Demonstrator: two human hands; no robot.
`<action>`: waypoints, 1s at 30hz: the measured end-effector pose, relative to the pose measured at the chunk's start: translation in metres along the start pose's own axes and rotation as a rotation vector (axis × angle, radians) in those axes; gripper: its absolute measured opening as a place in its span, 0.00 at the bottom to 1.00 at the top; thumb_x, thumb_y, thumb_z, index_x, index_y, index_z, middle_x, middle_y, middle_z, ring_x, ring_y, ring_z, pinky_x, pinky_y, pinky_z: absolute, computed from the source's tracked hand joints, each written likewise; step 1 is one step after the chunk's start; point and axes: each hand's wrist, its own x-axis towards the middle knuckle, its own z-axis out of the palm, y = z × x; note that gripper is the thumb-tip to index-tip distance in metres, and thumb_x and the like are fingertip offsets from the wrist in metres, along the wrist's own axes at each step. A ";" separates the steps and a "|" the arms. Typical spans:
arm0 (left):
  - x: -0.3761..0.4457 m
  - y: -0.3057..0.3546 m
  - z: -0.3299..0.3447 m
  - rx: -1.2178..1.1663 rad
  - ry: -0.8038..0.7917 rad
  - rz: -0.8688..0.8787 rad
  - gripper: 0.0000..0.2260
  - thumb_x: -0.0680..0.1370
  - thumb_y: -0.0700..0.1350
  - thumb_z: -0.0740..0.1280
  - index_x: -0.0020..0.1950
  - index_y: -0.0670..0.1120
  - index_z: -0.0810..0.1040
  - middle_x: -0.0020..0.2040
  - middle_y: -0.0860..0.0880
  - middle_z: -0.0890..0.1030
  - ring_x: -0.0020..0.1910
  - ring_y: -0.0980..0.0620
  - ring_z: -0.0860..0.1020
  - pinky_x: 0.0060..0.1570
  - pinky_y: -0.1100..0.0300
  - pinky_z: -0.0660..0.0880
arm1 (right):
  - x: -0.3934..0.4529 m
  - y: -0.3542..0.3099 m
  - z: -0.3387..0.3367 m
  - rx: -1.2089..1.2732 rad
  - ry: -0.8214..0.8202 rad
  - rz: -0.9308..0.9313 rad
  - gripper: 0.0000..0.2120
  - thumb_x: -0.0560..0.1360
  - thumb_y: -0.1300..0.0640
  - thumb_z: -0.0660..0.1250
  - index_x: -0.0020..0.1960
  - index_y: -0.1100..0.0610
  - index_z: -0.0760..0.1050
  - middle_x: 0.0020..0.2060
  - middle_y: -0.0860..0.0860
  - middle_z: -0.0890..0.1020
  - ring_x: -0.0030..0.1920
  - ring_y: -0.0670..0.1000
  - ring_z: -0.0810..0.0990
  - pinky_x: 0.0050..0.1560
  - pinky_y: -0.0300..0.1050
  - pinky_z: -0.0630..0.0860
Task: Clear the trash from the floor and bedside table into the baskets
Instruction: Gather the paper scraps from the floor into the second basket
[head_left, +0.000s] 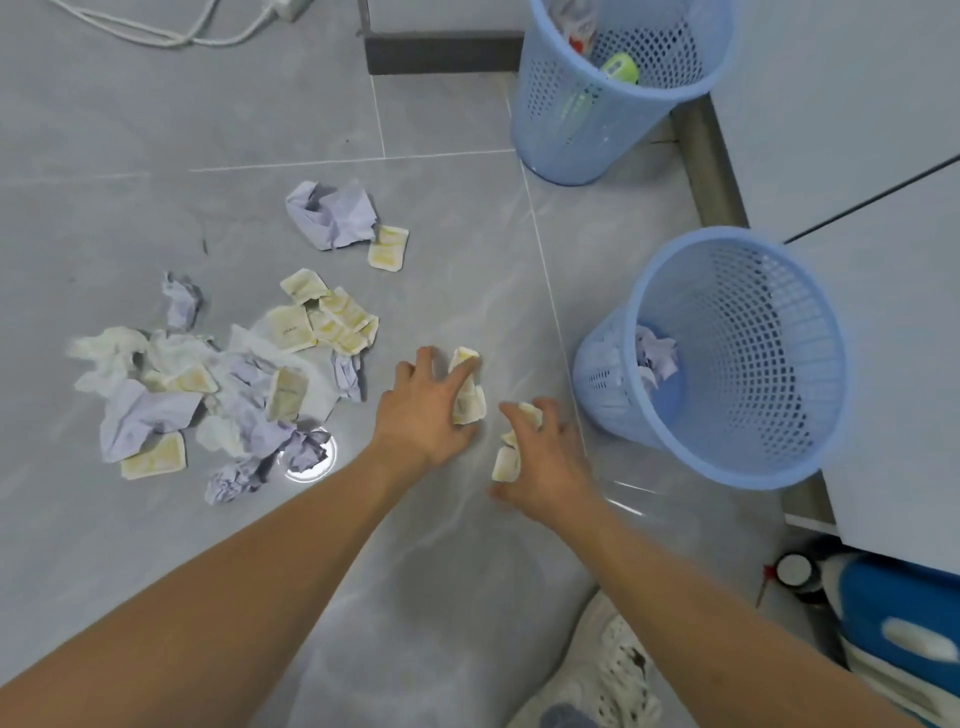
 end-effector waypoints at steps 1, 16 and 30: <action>0.007 -0.002 0.008 0.030 -0.002 0.036 0.34 0.72 0.61 0.70 0.76 0.62 0.62 0.73 0.46 0.62 0.66 0.40 0.67 0.51 0.45 0.78 | 0.007 0.001 0.003 -0.023 -0.001 0.010 0.47 0.62 0.43 0.79 0.74 0.38 0.57 0.71 0.49 0.57 0.64 0.60 0.66 0.60 0.54 0.76; -0.016 -0.010 -0.015 -0.199 0.065 0.065 0.08 0.77 0.45 0.68 0.54 0.48 0.73 0.49 0.46 0.71 0.50 0.41 0.75 0.39 0.54 0.69 | -0.009 -0.021 0.008 0.311 0.212 -0.023 0.10 0.63 0.68 0.67 0.37 0.54 0.76 0.38 0.48 0.71 0.37 0.53 0.74 0.37 0.46 0.69; -0.072 0.210 -0.194 -0.515 0.217 0.213 0.10 0.78 0.43 0.68 0.55 0.49 0.69 0.49 0.49 0.75 0.43 0.47 0.75 0.39 0.50 0.72 | -0.104 0.027 -0.262 0.495 0.695 0.193 0.07 0.72 0.69 0.71 0.41 0.59 0.79 0.43 0.49 0.74 0.39 0.45 0.73 0.42 0.27 0.67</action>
